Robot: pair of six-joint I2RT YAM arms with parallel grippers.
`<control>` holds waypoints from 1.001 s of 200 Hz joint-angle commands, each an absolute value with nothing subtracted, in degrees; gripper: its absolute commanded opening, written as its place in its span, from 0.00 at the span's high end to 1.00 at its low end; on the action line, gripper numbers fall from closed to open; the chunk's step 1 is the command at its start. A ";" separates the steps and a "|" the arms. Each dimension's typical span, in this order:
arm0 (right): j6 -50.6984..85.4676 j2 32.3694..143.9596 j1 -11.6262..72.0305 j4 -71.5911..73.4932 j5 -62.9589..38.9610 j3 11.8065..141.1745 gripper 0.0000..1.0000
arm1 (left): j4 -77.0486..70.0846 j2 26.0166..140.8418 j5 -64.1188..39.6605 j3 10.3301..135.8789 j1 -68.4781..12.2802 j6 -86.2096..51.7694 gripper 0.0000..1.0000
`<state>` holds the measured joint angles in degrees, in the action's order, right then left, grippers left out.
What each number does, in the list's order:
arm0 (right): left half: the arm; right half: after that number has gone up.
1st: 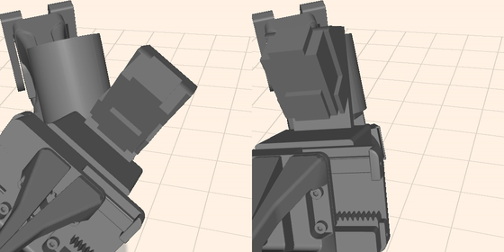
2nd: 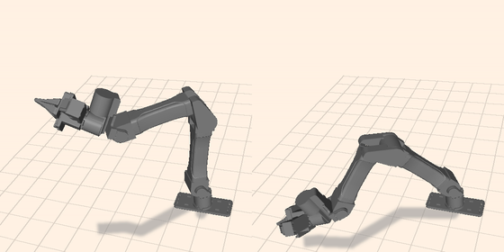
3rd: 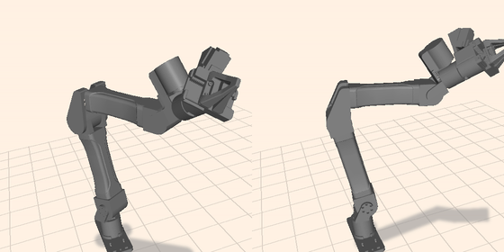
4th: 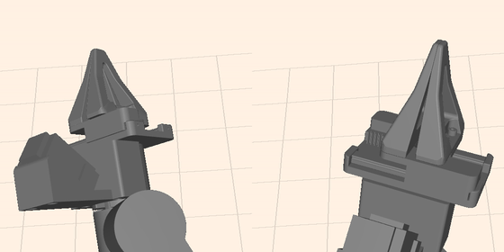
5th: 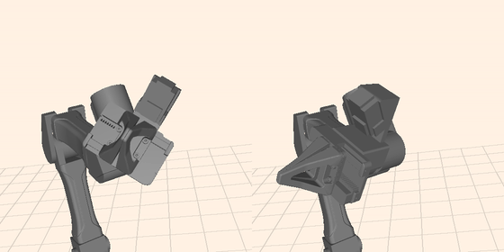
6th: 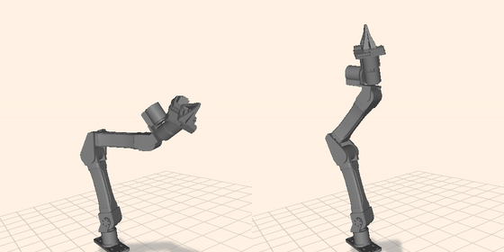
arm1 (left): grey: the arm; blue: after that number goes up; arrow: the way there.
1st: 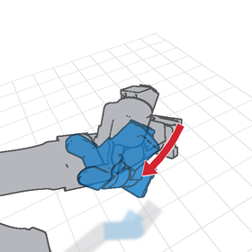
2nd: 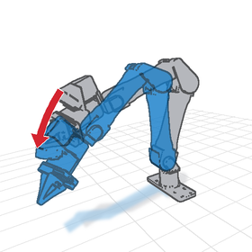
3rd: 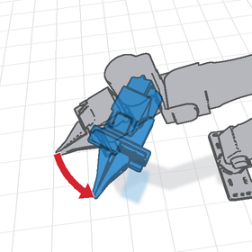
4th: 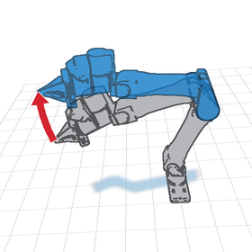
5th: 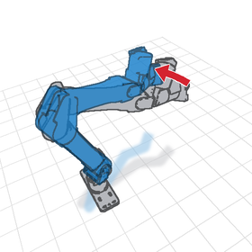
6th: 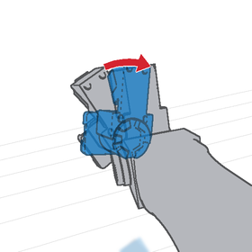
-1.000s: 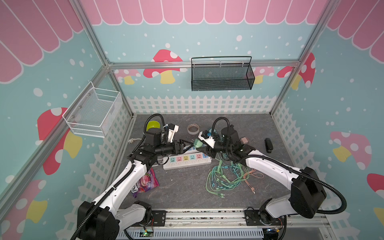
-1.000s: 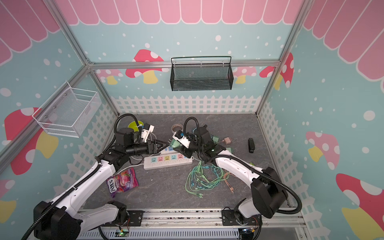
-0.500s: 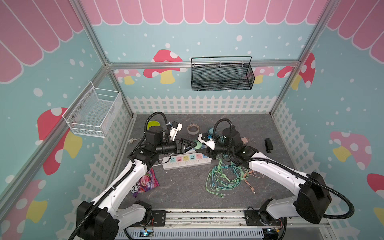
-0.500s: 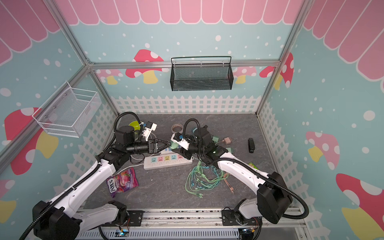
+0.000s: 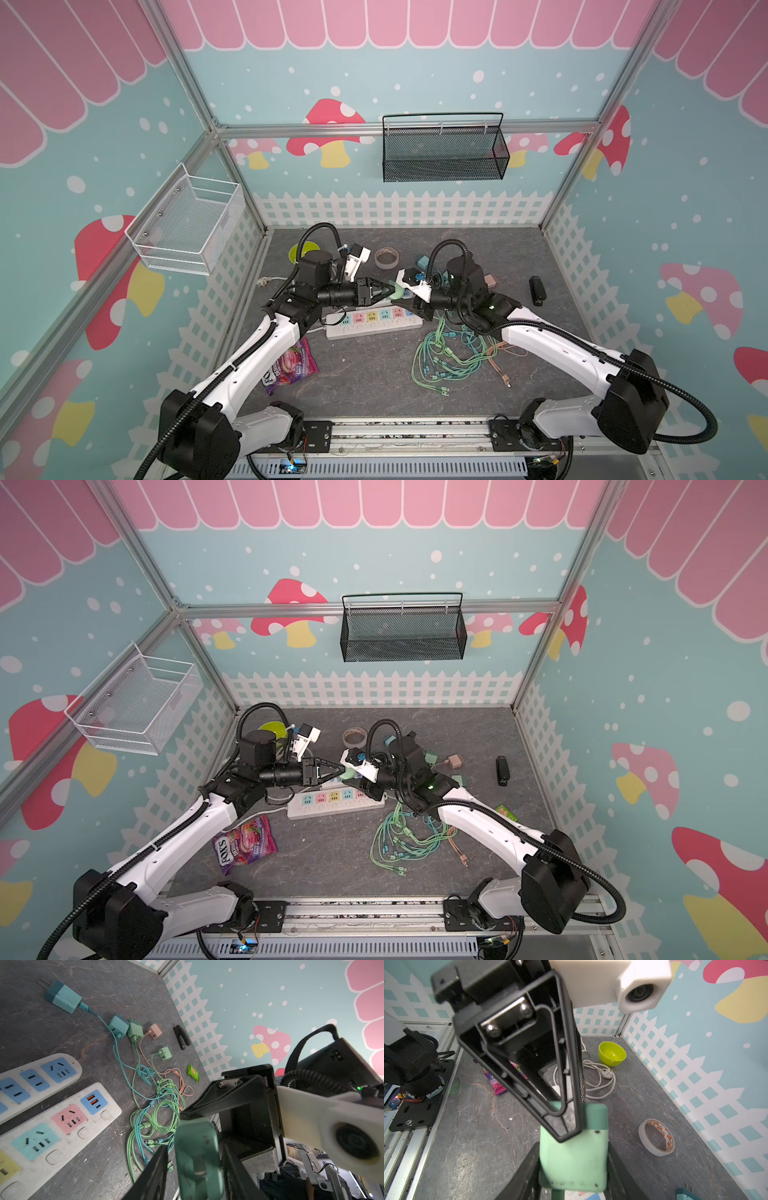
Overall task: Insert plugs into power strip
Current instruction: Pick up the plug from the top-center of the table.
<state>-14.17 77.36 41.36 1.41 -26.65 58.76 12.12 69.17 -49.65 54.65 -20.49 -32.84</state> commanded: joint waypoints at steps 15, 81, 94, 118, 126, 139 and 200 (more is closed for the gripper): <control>-15.91 75.85 41.92 2.04 -26.25 57.44 0.62 | 12.92 69.83 -50.30 56.86 -20.96 -32.96 0.73; -9.64 71.69 41.90 2.28 -20.95 54.97 0.42 | 13.21 69.59 -47.06 57.30 -21.03 -31.08 0.94; -7.81 69.86 41.85 2.19 -19.88 54.50 0.39 | 13.12 69.75 -45.89 57.28 -21.05 -30.52 0.97; -4.90 66.34 41.71 1.02 -20.20 54.32 0.35 | 12.19 70.01 -44.20 57.30 -21.01 -30.36 1.00; -3.97 65.44 41.73 0.50 -21.26 54.25 0.34 | 11.60 69.96 -43.80 57.28 -21.01 -30.56 1.00; -2.42 63.87 41.75 0.40 -23.81 53.68 0.32 | 10.19 69.79 -43.27 57.09 -21.01 -31.04 1.00; 6.73 58.73 41.67 5.30 -32.70 47.51 0.23 | -5.71 66.08 -42.89 51.85 -20.99 -36.99 1.00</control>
<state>1.58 59.77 41.69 2.07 -27.29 50.02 5.15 68.84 -43.18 54.41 -20.91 -33.36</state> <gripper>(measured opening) 0.770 0.247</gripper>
